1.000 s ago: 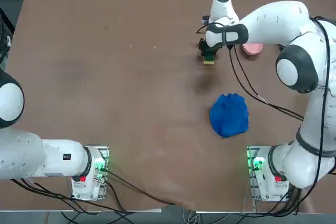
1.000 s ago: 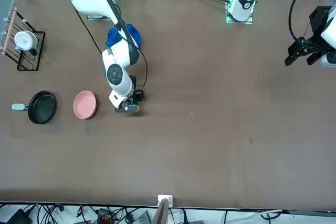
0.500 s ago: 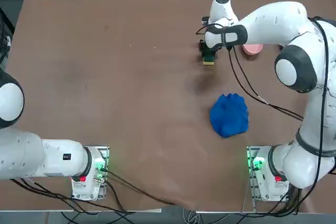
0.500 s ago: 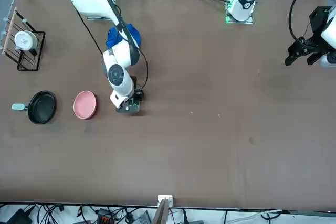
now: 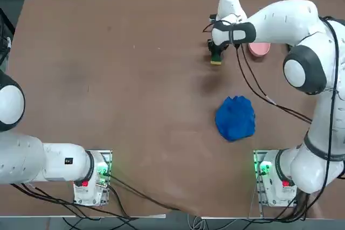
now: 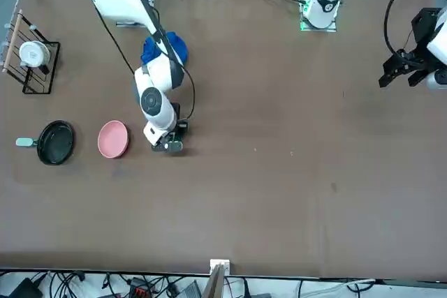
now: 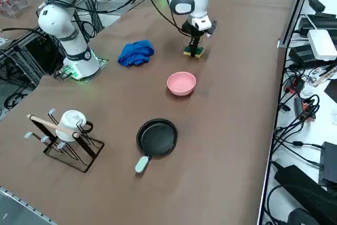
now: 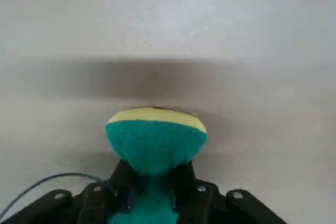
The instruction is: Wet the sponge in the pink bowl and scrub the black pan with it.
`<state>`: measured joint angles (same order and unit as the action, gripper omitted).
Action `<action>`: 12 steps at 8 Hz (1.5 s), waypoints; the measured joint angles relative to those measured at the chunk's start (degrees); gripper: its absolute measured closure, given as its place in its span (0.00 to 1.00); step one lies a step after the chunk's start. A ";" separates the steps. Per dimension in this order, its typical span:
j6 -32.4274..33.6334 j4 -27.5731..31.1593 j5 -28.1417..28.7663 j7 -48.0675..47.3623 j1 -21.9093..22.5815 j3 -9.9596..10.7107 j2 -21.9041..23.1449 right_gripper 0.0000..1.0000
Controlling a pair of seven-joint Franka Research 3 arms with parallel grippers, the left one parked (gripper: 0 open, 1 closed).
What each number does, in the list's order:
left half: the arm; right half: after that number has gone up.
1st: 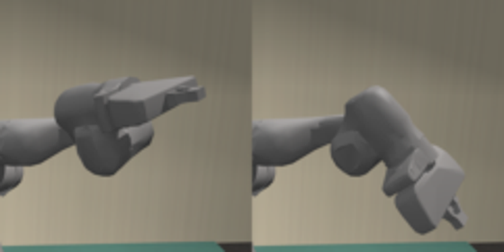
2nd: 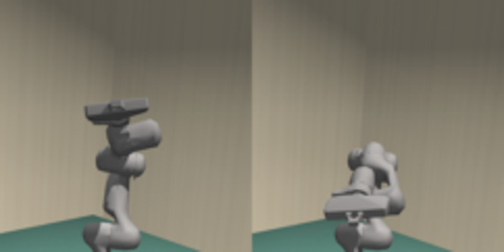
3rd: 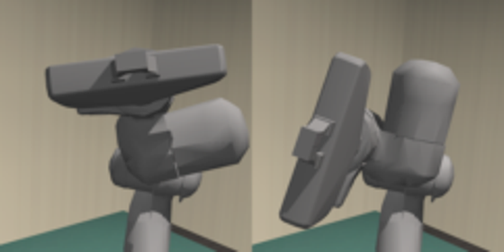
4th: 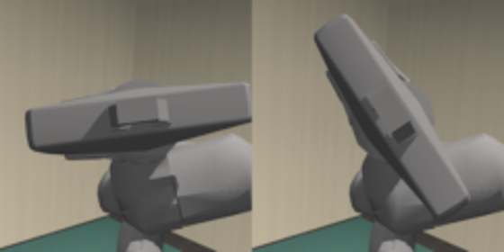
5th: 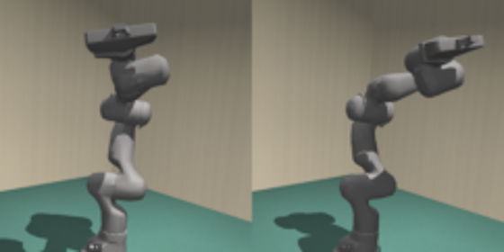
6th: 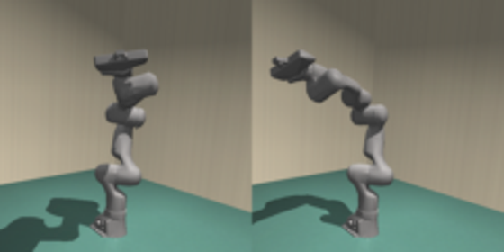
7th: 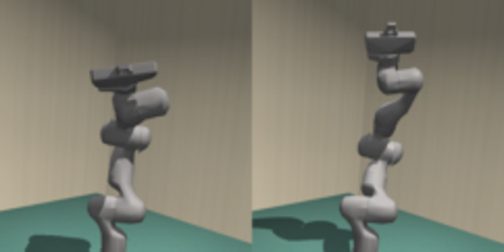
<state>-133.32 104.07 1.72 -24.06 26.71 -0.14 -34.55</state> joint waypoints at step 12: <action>29.32 -10.58 -4.09 36.42 -24.99 0.69 1.24 0.68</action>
<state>-104.00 93.49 -2.37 12.36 1.72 0.56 -33.31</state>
